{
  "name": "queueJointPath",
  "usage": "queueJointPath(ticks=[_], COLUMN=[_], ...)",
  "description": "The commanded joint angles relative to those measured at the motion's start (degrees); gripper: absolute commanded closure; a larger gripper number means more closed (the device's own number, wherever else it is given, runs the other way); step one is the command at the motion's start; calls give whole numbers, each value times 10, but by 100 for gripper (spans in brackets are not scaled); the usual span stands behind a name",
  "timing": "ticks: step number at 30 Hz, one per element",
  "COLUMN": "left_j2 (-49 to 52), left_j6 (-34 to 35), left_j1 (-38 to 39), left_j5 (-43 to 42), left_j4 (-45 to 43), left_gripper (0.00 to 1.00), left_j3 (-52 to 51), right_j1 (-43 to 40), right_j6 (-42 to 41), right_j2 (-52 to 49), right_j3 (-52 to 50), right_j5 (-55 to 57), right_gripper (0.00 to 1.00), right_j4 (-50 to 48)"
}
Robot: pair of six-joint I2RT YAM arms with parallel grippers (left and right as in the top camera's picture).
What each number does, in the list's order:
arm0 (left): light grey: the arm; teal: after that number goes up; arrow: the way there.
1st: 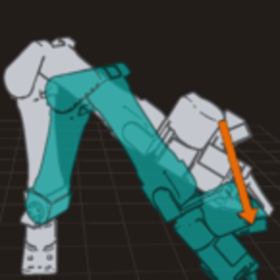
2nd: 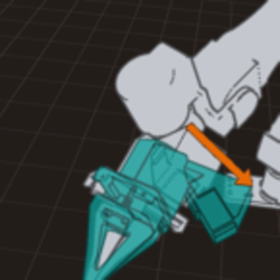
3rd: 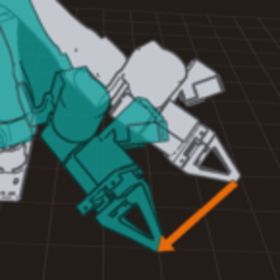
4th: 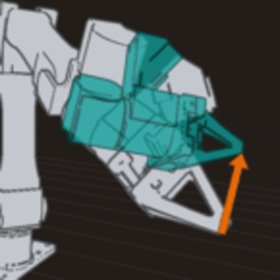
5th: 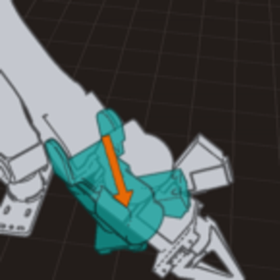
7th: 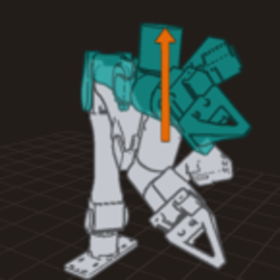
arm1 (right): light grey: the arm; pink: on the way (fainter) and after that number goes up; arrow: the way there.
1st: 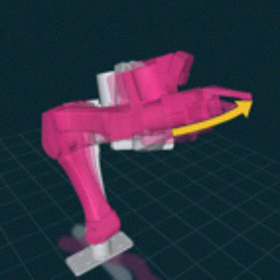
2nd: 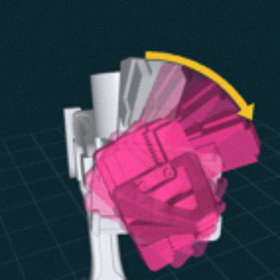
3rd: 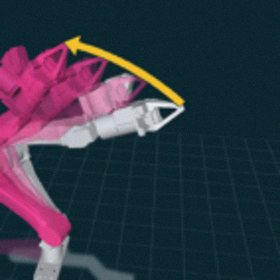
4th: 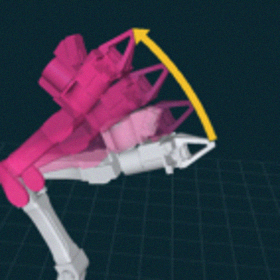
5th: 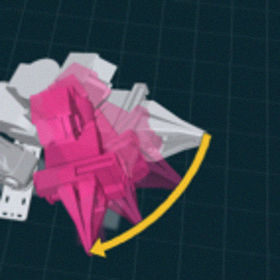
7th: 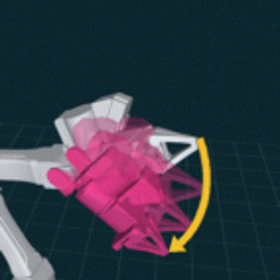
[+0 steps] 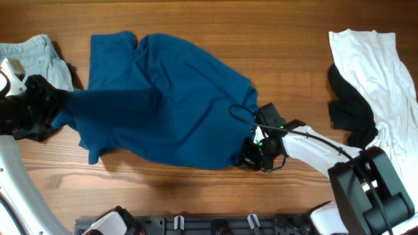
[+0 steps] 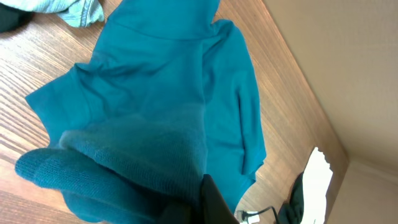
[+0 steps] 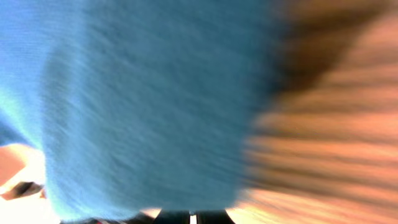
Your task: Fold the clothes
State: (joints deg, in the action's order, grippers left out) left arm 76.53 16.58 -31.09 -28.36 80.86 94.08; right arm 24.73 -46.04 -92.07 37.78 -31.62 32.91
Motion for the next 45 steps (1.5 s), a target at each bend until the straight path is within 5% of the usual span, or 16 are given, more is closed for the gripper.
queueJointPath(ticks=[1, 9, 18, 27, 32, 35, 37, 41, 45], left_j2=[-1, -1, -1, -35, -72, -64, -44, 64, 165], left_j6=[-12, -12, -12, -14, 13, 19, 19, 98, 187], left_j1=[-3, -3, -3, -3, -1, 43, 88, 151, 159], left_j5=[-1, 0, 0, 34, 34, -6, -5, 38, 38], left_j4=[-2, -2, -2, -2, -56, -165, -271, -483, -760], left_gripper=[96, 96, 96, 96, 96, 96, 96, 96, 96], left_j3=[4, 4, 4, 4, 4, 4, 4, 4, 5], right_j1=[-25, -38, -38, -38, -38, -63, -124, -241, -286], right_j6=[10, 87, 103, 137, 170, 182, 188, 272, 257], right_j2=[72, 309, 312, 312, 288, 189, 107, -42, -65], right_j3=[30, 143, 271, 652, 713, 713, 713, 713, 723], right_j5=[142, 272, 364, 597, 645, 644, 545, 296, 263], right_gripper=[96, 96, 96, 96, 96, 96, 96, 96, 96], right_j4=[63, 129, 215, 352, 351, 348, 324, 156, -38])
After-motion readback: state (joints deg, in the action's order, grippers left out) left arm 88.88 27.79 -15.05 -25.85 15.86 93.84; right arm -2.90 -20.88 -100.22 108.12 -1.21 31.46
